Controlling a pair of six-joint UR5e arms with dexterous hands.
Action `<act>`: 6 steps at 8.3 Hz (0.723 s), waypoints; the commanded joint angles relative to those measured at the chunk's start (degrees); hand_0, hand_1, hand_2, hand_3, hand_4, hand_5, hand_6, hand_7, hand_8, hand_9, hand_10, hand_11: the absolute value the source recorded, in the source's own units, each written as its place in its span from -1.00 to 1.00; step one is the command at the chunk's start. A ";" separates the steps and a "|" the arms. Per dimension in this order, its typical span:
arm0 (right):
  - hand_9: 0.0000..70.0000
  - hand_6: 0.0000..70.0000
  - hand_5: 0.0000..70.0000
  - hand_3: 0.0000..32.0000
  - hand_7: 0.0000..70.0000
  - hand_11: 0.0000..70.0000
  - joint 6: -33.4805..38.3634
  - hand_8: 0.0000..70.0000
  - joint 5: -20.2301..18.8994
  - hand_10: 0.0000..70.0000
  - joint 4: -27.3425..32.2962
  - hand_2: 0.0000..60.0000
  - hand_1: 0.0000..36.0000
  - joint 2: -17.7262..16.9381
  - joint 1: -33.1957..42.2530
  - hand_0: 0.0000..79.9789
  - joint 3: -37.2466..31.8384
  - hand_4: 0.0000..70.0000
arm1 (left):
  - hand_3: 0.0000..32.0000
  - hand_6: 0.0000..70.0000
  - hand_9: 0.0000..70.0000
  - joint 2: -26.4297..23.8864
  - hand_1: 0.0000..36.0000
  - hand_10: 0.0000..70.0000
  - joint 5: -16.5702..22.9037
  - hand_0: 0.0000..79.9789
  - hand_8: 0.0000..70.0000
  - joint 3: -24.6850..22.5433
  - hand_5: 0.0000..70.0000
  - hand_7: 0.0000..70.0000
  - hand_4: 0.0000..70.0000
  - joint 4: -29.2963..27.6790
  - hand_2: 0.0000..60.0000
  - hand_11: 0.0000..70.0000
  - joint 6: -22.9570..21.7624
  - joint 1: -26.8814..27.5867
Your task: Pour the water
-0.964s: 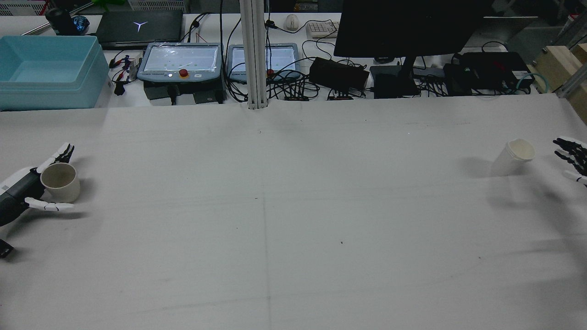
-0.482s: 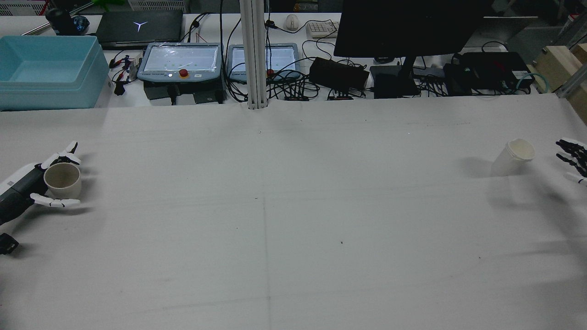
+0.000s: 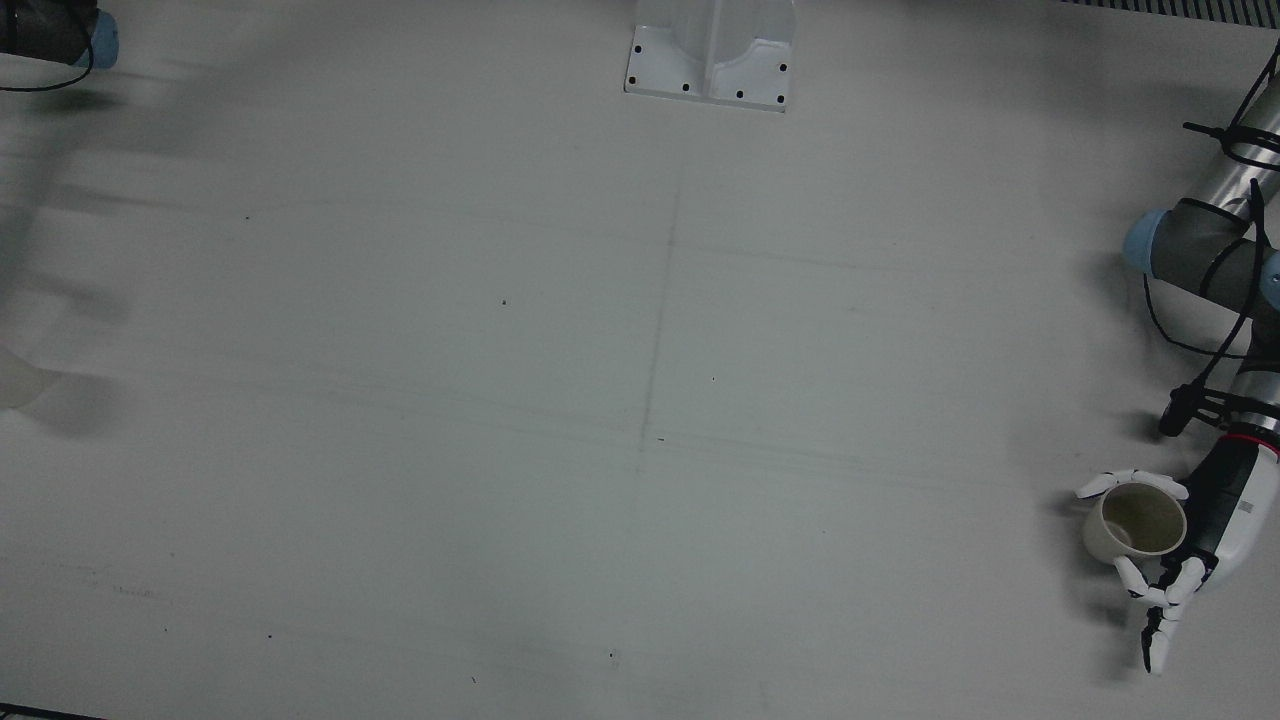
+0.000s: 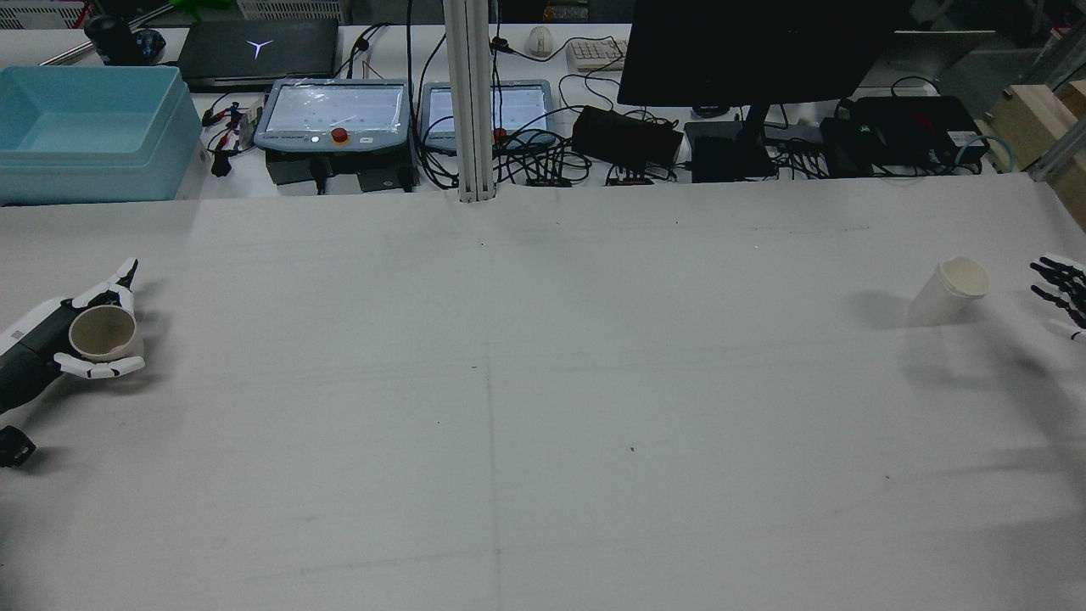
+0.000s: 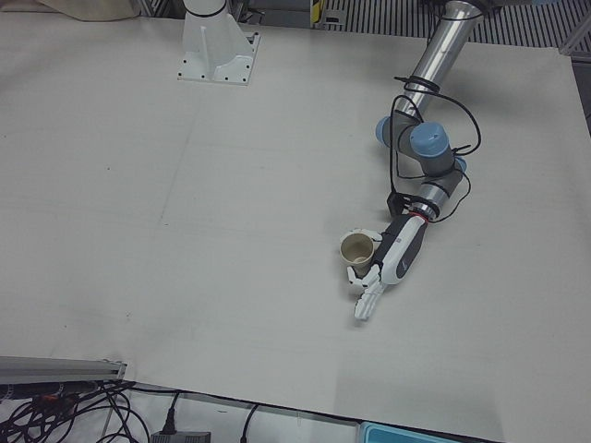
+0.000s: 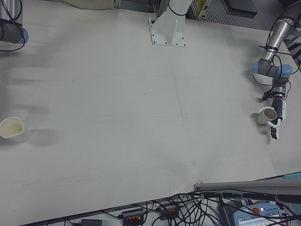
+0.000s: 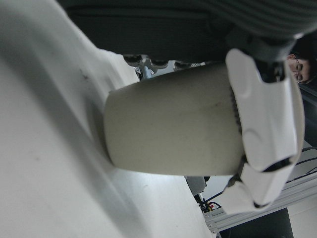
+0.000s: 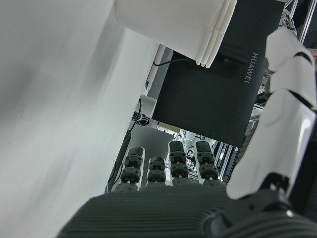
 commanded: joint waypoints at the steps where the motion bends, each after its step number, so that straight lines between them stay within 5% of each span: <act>1: -0.69 -0.73 -0.47 -1.00 -0.46 -0.54 0.09 -0.85 0.01 -0.71 0.00 -0.36 -0.15 -0.05 0.07 0.18 0.00 -0.76 | -1.00 -1.00 -1.00 -0.39 0.97 -1.00 0.02 0.27 -1.00 -0.11 1.00 -0.98 -0.51 2.37 1.00 -0.99 -2.60 0.06; 6: -0.72 -0.72 -0.46 -1.00 -0.49 -0.61 3.77 -0.85 1.16 -0.76 0.17 -0.37 -0.09 -1.19 0.16 0.19 -0.27 -0.81 | -1.00 -1.00 -1.00 -0.40 1.00 -1.00 0.55 0.26 -1.00 -8.44 1.00 -0.95 -0.50 12.39 1.00 -0.98 -11.38 -0.38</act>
